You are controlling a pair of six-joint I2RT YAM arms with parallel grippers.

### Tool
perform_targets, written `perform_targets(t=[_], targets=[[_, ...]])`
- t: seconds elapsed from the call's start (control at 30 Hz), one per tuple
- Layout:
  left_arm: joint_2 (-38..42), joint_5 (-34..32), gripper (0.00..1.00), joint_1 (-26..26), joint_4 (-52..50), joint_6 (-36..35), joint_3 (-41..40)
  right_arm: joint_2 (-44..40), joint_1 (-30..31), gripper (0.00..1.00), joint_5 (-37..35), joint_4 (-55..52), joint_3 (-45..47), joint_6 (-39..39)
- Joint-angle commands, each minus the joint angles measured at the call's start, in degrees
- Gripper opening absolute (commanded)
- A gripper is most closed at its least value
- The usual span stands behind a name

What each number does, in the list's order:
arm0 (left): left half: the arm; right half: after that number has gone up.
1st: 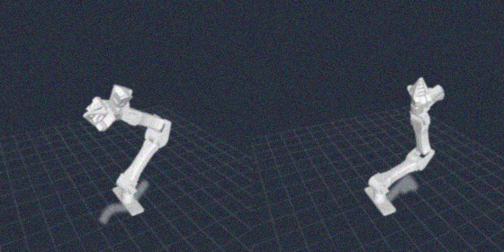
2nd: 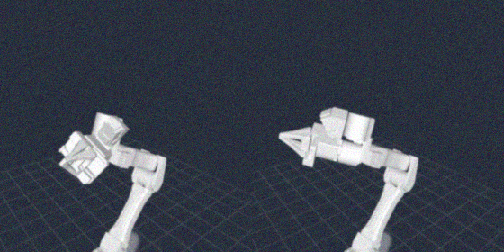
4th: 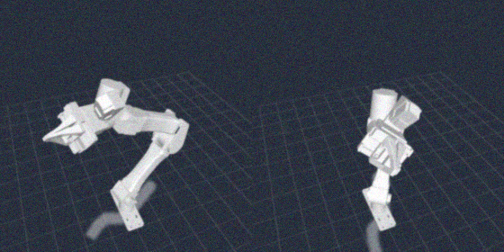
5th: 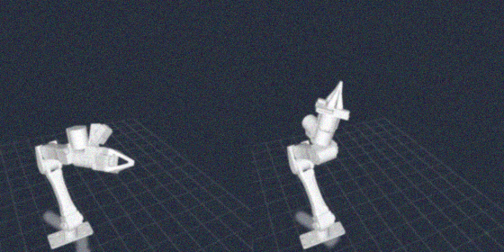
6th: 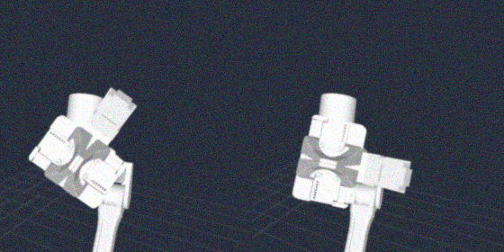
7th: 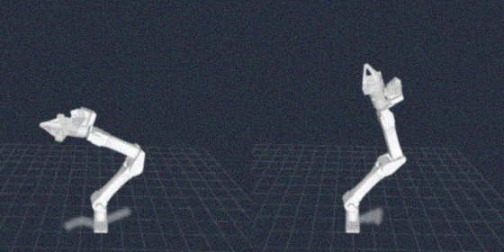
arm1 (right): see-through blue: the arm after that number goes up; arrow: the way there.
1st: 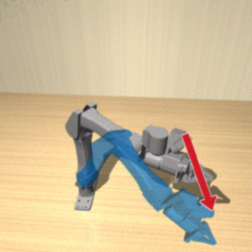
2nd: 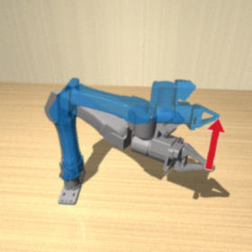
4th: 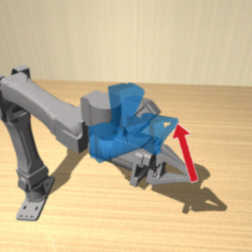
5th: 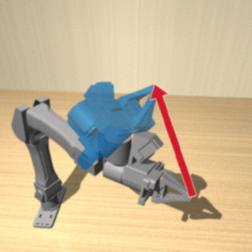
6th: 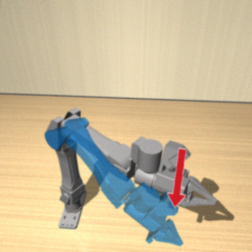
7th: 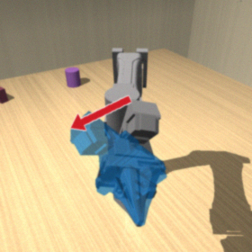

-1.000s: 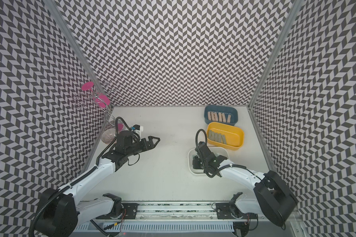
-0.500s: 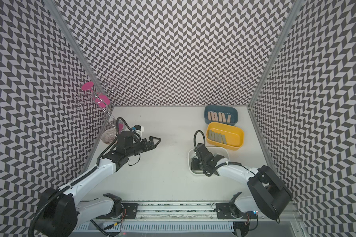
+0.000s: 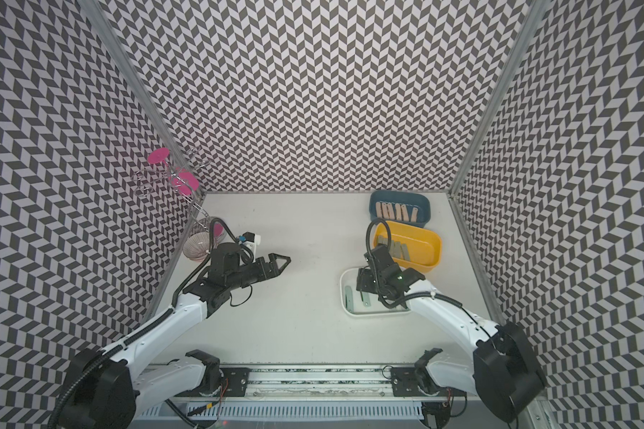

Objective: Place the fruit knives into the storage box by color
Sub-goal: Reset both arms

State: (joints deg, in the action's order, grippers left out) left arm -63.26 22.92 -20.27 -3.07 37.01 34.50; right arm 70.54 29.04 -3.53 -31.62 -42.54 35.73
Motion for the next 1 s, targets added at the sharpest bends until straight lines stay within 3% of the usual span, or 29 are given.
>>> perform_targets(t=[0.0, 0.97], targets=[[0.69, 0.55, 1.00, -0.34, -0.19, -0.67, -0.37, -0.11, -3.27, 0.74, -2.07, -2.50, 1.55, -1.17], [1.36, 0.49, 1.00, -0.47, 0.51, 0.25, -1.65, 7.24, -5.45, 0.74, 1.97, 5.07, 5.72, -4.85]])
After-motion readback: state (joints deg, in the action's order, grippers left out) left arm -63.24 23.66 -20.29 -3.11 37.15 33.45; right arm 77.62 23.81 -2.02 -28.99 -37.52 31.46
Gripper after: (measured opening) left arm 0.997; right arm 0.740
